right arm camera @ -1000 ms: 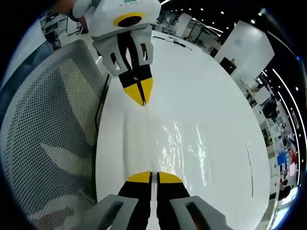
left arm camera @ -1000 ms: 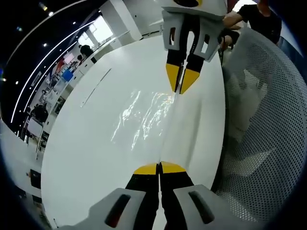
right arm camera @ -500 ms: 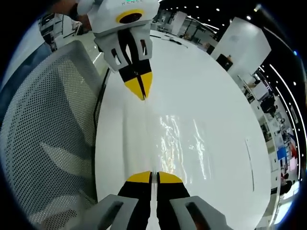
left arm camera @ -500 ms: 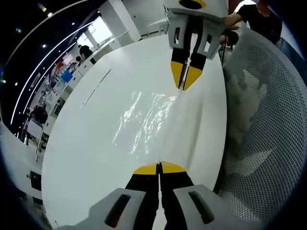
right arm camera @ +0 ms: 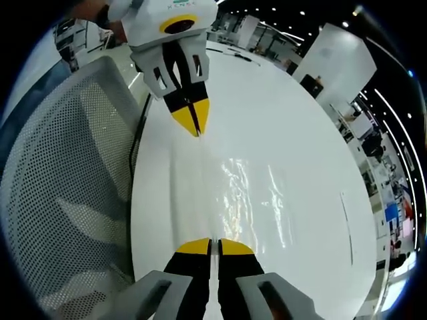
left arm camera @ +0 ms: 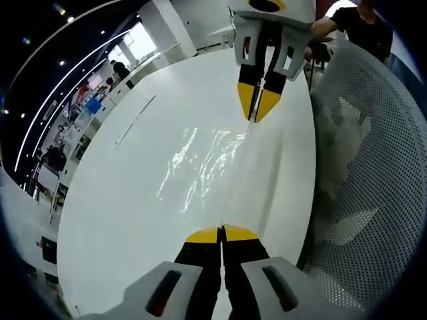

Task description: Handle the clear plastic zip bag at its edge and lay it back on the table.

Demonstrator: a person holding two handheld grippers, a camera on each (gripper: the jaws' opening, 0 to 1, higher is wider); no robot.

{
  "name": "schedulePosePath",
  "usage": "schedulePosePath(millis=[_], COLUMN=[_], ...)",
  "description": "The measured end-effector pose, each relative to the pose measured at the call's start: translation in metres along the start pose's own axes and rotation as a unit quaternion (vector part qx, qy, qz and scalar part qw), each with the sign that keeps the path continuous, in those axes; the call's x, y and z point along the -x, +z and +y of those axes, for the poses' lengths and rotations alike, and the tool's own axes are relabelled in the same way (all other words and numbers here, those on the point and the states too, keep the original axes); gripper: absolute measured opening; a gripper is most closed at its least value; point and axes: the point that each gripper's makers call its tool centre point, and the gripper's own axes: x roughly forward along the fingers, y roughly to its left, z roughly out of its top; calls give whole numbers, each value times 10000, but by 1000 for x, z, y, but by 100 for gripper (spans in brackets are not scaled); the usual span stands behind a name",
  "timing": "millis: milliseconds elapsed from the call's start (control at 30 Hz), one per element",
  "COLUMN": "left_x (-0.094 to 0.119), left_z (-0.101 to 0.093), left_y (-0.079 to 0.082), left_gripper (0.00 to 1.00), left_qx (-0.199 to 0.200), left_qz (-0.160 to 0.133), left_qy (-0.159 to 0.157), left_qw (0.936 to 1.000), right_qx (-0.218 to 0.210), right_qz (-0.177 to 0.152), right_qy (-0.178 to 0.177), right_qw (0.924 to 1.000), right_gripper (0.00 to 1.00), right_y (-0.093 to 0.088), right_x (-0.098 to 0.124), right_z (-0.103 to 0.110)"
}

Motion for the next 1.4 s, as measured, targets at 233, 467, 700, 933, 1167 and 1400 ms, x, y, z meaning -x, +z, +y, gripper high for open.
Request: schedulePosePath(millis=[233, 467, 700, 933, 1167, 1400], left_x=[1, 1, 1, -3, -7, -8], left_z=[2, 1, 0, 2, -1, -4], left_y=[-3, -5, -5, -1, -3, -1], left_gripper=[0, 0, 0, 0, 0, 0], left_qx=[27, 49, -29, -181, -282, -482], left_qz=[7, 27, 16, -39, 11, 36], left_qy=[3, 10, -12, 54, 22, 24], left_qw=[10000, 10000, 10000, 9998, 9996, 9988], right_qx=[-20, -38, 175, 208, 149, -226], right_qz=[13, 10, 58, -234, -728, -1106], right_qy=[0, 7, 18, 134, 241, 44], right_qw=[10000, 10000, 9998, 9994, 9969, 9936], right_gripper=[0, 0, 0, 17, 31, 35], right_y=[-1, -2, -5, -2, 24, 42], right_x=[4, 2, -2, 1, 22, 37], right_z=[0, 0, -1, 2, 11, -7])
